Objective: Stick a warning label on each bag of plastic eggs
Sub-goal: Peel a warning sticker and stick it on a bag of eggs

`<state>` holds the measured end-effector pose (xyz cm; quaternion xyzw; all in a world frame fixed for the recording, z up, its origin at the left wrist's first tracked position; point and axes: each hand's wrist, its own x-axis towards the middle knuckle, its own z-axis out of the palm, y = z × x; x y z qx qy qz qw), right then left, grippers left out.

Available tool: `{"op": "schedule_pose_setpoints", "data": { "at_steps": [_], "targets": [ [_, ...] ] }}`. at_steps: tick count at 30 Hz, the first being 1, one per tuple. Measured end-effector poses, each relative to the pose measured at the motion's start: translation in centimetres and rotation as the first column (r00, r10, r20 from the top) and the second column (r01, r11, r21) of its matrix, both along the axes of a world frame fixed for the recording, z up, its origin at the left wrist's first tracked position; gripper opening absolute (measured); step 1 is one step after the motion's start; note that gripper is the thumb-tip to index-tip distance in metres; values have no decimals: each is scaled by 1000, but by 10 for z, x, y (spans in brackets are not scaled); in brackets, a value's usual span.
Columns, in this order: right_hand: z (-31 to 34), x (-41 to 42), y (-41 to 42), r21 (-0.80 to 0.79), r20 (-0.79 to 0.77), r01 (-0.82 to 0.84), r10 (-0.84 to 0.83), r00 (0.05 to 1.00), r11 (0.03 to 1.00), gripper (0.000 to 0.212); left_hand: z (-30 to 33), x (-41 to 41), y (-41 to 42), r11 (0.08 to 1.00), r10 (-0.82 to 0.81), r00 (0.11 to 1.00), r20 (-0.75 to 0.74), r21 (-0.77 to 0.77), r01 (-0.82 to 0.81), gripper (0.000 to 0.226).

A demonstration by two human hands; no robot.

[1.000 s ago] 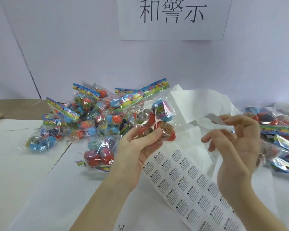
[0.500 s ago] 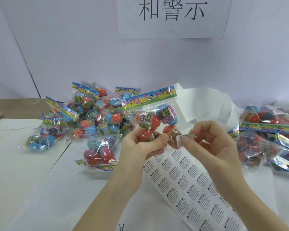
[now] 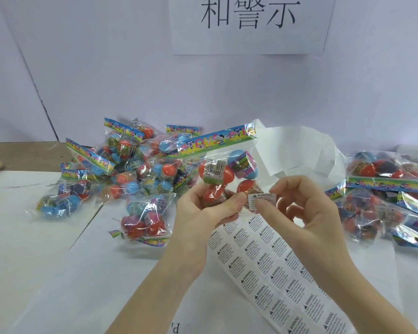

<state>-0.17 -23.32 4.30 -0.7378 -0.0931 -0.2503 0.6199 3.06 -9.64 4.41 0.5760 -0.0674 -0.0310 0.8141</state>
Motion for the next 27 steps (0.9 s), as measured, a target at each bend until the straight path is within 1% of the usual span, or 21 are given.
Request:
{"op": "schedule_pose_setpoints", "data": {
  "at_steps": [2, 5, 7, 10, 13, 15, 17, 18, 20, 22, 24, 25, 27],
  "targets": [
    [0, 1, -1, -12, -5, 2, -2, 1000, 1000, 19, 0, 0, -1, 1000, -1, 1000, -3, 5, 1, 32],
    [-1, 2, -2, -19, -5, 5, -5, 1000, 1000, 27, -1, 1, -1, 1000, 6, 1000, -15, -4, -6, 34],
    [-2, 2, -2, -22, -11, 6, -7, 1000, 1000, 26, -1, 1, -1, 1000, 2, 1000, -20, -7, -2, 35],
    [-2, 2, -2, -23, -16, 10, -11, 1000, 1000, 27, -1, 1, 0, 999, -19, 1000, -15, 33, 20, 40],
    [-2, 1, -3, -38, -28, 28, -29, 999, 999, 26, -1, -1, 1, 998, -43, 999, -6, 37, 43, 28],
    [-2, 1, -2, -55, -42, 33, -35, 999, 998, 23, 1, -2, 0, 998, -36, 999, 14, 50, 35, 34],
    [-1, 1, -2, -76, -54, 34, -38, 998, 997, 23, 2, -3, -2, 996, 12, 1000, 15, 84, -13, 51],
    [0, 0, -2, -87, -58, 37, -42, 997, 996, 24, 2, -3, -2, 996, 40, 999, 3, 81, -40, 55],
    [1, -1, -3, -90, -76, 42, -49, 996, 995, 24, 2, -3, -2, 996, 72, 997, -9, 50, -71, 51],
    [2, 0, -3, -26, -109, 25, -28, 994, 999, 24, 1, -2, -1, 997, 62, 998, -11, 38, -62, 48],
    [3, 1, -4, 102, -164, 0, 17, 986, 995, 33, 1, -3, -1, 998, 48, 999, -6, 51, -48, 48],
    [4, 2, -3, 142, -195, -12, 40, 980, 990, 39, 0, -2, -1, 998, 38, 999, -8, 50, -37, 43],
    [5, 2, -2, 149, -248, -68, 104, 963, 986, 53, -1, -3, -2, 1000, 6, 1000, -10, 21, -6, 25]
  ]
}}
